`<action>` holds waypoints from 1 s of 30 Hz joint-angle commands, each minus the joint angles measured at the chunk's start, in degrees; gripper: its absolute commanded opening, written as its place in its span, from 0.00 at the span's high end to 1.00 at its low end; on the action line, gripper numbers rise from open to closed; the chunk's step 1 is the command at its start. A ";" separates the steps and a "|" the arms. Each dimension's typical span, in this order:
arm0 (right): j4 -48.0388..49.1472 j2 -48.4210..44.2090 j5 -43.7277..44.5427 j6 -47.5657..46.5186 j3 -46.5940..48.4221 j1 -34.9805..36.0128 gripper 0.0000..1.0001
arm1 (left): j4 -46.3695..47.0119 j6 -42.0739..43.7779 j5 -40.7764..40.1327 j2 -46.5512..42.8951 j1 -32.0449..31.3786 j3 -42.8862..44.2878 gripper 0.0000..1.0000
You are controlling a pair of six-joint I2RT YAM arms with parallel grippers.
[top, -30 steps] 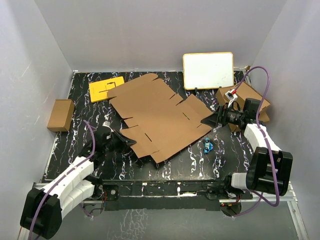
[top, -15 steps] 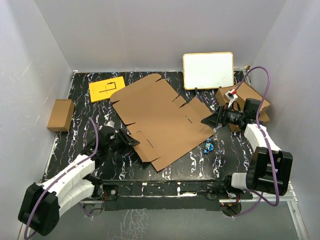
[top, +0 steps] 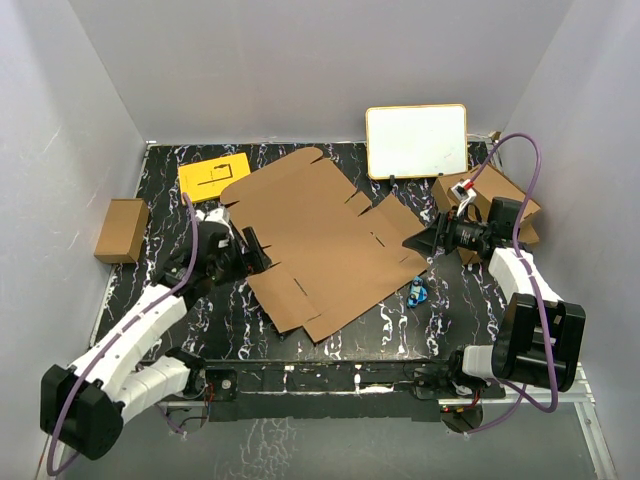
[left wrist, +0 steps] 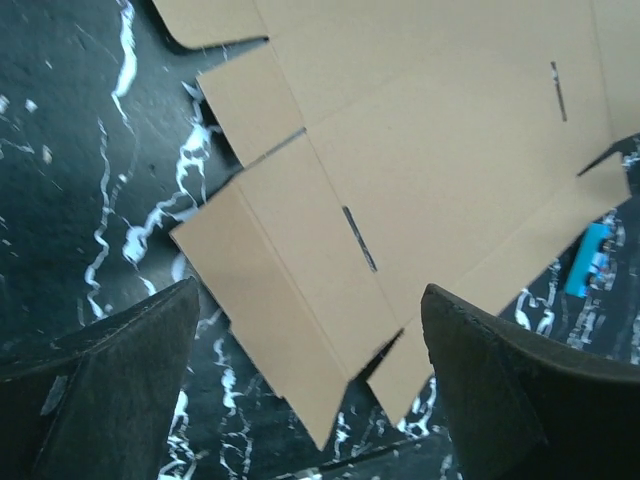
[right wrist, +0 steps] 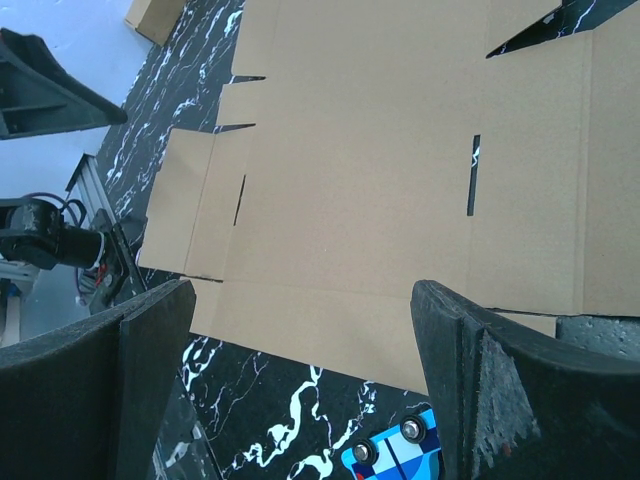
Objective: Fold the paper box
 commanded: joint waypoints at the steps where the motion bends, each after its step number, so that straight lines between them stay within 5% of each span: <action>1: 3.76 -0.77 -1.97 -2.53 -0.66 -0.67 0.01 | -1.53 10.14 -0.11 4.82 4.04 4.47 0.09; 8: 4.40 -0.90 -3.32 -2.77 -1.23 -1.33 0.01 | 12.62 9.77 19.46 10.49 21.15 2.80 0.08; 16: 4.71 -0.63 -3.94 -3.53 -1.72 -1.81 0.01 | 33.68 2.45 34.88 25.39 31.99 -0.53 0.10; 30: 5.14 0.43 -5.21 -4.08 -2.29 -2.31 0.01 | 51.22 -2.86 35.80 46.53 33.52 5.45 0.21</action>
